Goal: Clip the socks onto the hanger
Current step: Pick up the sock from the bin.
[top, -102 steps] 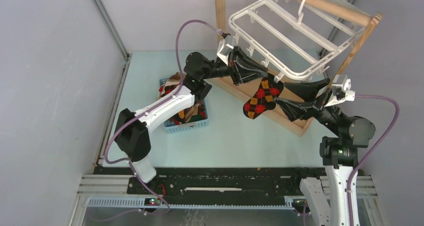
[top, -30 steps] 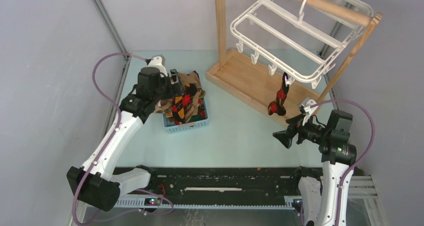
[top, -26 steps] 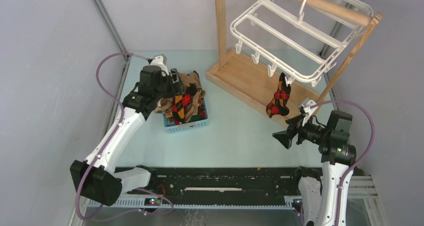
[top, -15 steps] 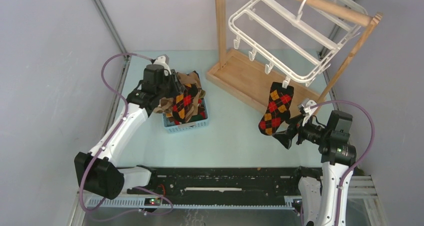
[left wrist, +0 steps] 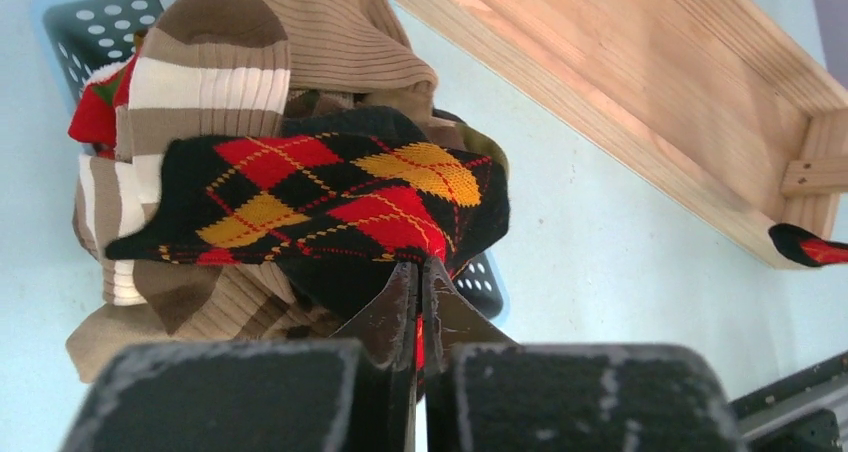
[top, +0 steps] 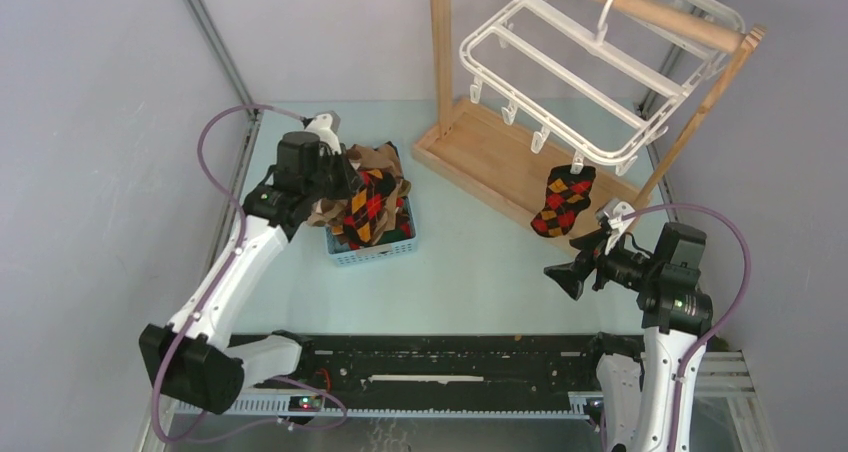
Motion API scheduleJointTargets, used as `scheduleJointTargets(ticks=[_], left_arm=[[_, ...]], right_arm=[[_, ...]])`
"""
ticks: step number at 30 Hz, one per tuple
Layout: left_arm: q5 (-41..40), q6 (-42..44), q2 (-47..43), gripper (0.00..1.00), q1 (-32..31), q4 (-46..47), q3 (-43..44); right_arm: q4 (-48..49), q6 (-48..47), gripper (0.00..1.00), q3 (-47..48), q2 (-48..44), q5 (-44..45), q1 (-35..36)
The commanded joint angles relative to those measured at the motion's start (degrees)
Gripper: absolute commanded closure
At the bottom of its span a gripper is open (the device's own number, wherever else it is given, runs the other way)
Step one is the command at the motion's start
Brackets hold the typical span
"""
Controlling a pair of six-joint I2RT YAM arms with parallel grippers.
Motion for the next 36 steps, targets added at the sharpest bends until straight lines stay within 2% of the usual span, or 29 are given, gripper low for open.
scheduleJointTargets(ticks=[1, 8, 12, 17, 23, 27, 30, 36], left_arm=[[4.11, 5.65, -7.21, 1.00, 0.30, -0.47, 3.38], [8.21, 7.26, -12.07, 1.00, 0.30, -0.28, 4.24], [15.43, 5.69, -12.55, 1.00, 0.13, 1.98, 5.77], [24.20, -0.79, -12.36, 1.00, -2.67, 9.87, 5.79], [25.14, -0.28, -10.03, 1.00, -9.65, 13.13, 7.46], [26.66, -3.30, -7.93, 1.00, -12.65, 17.12, 7.32], [26.15, -6.89, -6.39, 1.00, -15.12, 20.52, 6.89], [20.35, -20.17, -2.55, 1.00, -20.77, 33.91, 3.00]], right_arm=[[-0.15, -1.49, 0.04, 0.66, -1.16, -1.54, -0.38], [-0.18, -1.33, 0.04, 0.80, -1.56, -2.33, -0.41], [-0.42, -1.78, 0.04, 1.17, -1.36, -3.64, -0.41], [-0.82, -3.22, 0.03, 1.19, -1.18, -5.42, -0.41], [-3.09, -7.90, 0.02, 1.19, -1.55, -10.87, -0.41], [-6.02, -13.55, 0.02, 1.17, -1.64, -15.52, -0.32], [-8.05, -16.93, 0.02, 1.19, -1.87, -18.53, -0.32], [-5.06, -14.30, 0.03, 1.19, -1.67, -21.23, 2.24]])
